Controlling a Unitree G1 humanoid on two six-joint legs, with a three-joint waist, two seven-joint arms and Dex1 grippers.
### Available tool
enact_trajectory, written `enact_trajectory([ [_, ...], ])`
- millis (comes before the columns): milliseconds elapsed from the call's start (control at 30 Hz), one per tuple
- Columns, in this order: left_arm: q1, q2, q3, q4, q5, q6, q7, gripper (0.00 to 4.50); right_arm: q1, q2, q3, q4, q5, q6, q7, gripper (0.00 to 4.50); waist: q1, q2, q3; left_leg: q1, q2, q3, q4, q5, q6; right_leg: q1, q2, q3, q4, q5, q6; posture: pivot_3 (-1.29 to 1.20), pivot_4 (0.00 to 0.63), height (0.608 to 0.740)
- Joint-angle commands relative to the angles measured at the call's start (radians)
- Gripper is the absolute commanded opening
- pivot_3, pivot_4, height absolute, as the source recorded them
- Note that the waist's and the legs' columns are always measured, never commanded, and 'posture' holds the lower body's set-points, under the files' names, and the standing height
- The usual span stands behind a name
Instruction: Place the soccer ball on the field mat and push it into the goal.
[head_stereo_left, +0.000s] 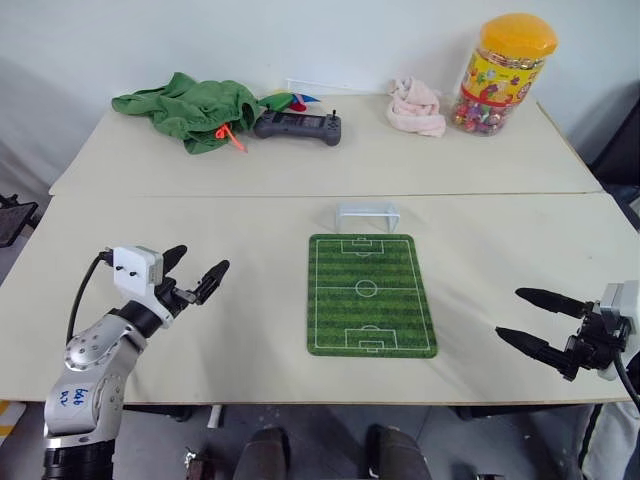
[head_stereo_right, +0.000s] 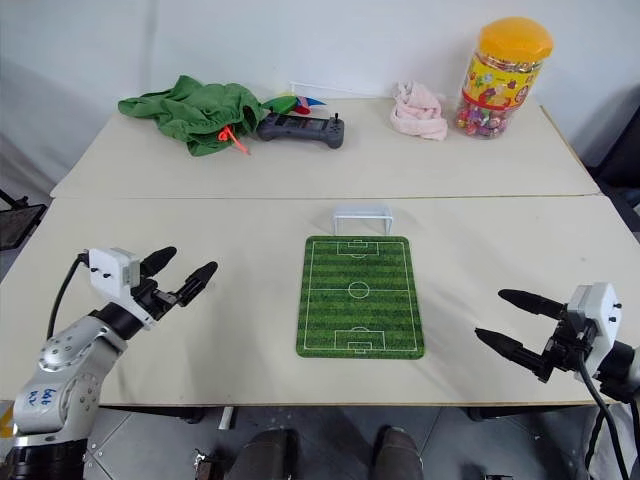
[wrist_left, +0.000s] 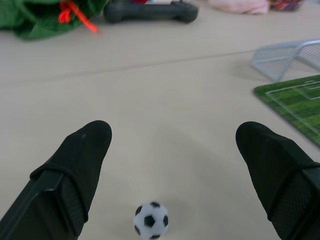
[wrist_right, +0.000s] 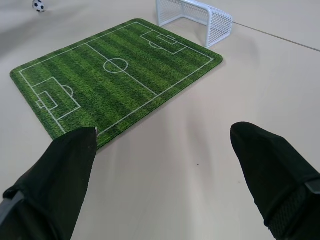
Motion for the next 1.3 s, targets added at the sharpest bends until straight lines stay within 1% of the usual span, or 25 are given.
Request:
enact_trajectory([
  [33,0.021,0.004,-0.016,0.017,0.035,0.022,0.011,4.47,0.02,-0.004,-0.038,-0.044,0.016,0.01,-0.016,4.5,0.0,0.0,0.0,0.0,0.0,0.0,0.0,0.0,0.0,0.0,0.0,0.0,0.0,0.0,0.0,0.0,0.15,0.74],
  [167,0.029,0.002,-0.055,0.069,0.05,0.022,-0.028,4.47,0.036,-0.012,-0.046,-0.056,0.018,0.027,-0.026,4.5,0.0,0.0,0.0,0.0,0.0,0.001,0.0,-0.001,0.0,0.0,0.0,0.0,-0.001,0.0,0.0,0.0,0.15,0.74],
  [400,-0.061,0.015,-0.093,0.239,0.094,-0.055,-0.101,4.47,0.018,-0.023,-0.033,-0.053,0.012,0.046,-0.03,4.5,0.006,0.001,0.0,0.0,0.0,0.0,0.001,0.001,0.002,0.0,0.0,0.0,-0.001,0.001,-0.002,0.0,0.15,0.74],
  [500,-0.071,0.037,-0.114,0.26,0.111,-0.087,-0.154,3.86,0.011,-0.029,-0.029,-0.045,0.006,0.048,-0.023,4.5,0.005,0.001,-0.001,0.0,0.0,0.0,0.001,0.001,0.002,0.0,0.0,0.0,-0.002,0.002,-0.003,0.0,0.15,0.74],
  [567,-0.06,0.053,-0.126,0.257,0.123,-0.117,-0.192,3.23,0.003,-0.033,-0.03,-0.039,0.005,0.05,-0.019,4.5,0.004,0.001,-0.001,0.0,0.0,0.0,0.001,0.001,0.002,0.0,0.0,0.0,-0.002,0.002,-0.003,0.0,0.15,0.74],
  [633,-0.052,0.059,-0.126,0.248,0.129,-0.117,-0.197,2.63,-0.018,-0.041,-0.027,-0.017,-0.002,0.044,-0.01,4.5,0.003,0.001,-0.001,-0.001,0.0,0.001,0.0,0.001,0.002,0.0,0.0,0.0,-0.002,0.002,-0.002,0.0,0.15,0.74],
  [800,-0.041,0.072,-0.114,0.232,0.136,-0.116,-0.203,0.99,-0.064,-0.048,-0.01,0.02,-0.015,0.035,0.001,4.5,0.002,0.001,-0.001,0.0,0.0,0.001,0.0,0.001,0.002,0.0,0.0,0.001,-0.001,0.003,-0.001,0.0,0.15,0.74],
  [833,-0.041,0.075,-0.111,0.227,0.135,-0.116,-0.206,0.86,-0.072,-0.048,-0.006,0.026,-0.017,0.035,0.003,4.5,0.001,0.001,-0.001,0.0,0.0,0.001,0.0,0.001,0.002,0.0,0.0,0.001,-0.001,0.003,-0.001,0.0,0.15,0.74],
  [967,-0.047,0.083,-0.12,0.164,0.096,-0.07,-0.243,0.86,-0.096,-0.054,-0.003,0.05,-0.022,0.027,0.02,4.5,0.0,0.001,-0.001,0.0,0.0,0.002,0.0,0.001,0.002,-0.001,0.0,0.001,-0.001,0.003,-0.001,0.0,0.15,0.74],
  [1033,-0.049,0.086,-0.151,0.108,0.075,-0.073,-0.3,0.86,-0.11,-0.066,-0.002,0.072,-0.027,0.025,0.037,4.5,0.0,0.001,0.0,0.0,0.0,0.002,0.001,0.001,0.002,-0.001,0.0,0.001,-0.001,0.004,-0.001,0.0,0.15,0.74],
  [1100,-0.042,0.071,-0.182,0.028,0.027,-0.035,-0.337,0.86,-0.118,-0.078,0.003,0.087,-0.033,0.021,0.064,4.5,0.001,0.0,0.0,-0.001,0.0,0.002,0.001,0.001,0.002,-0.001,0.0,0.002,-0.002,0.004,0.0,0.0,0.15,0.74],
  [1200,-0.045,0.061,-0.29,-0.084,0.017,0.002,-0.38,0.86,-0.11,-0.102,0.01,0.095,-0.035,0.013,0.114,4.5,0.001,0.0,0.0,-0.001,0.0,0.003,0.001,0.001,0.002,-0.001,0.0,0.002,-0.002,0.004,0.0,0.0,0.15,0.74],
  [1300,-0.071,0.044,-0.377,-0.122,0.04,-0.003,-0.403,0.86,-0.077,-0.118,0.006,0.078,-0.035,-0.002,0.16,4.5,0.001,0.0,0.0,0.0,0.0,0.003,0.001,0.003,-0.002,-0.001,0.0,0.002,-0.002,0.004,0.0,0.0,0.15,0.74],
])
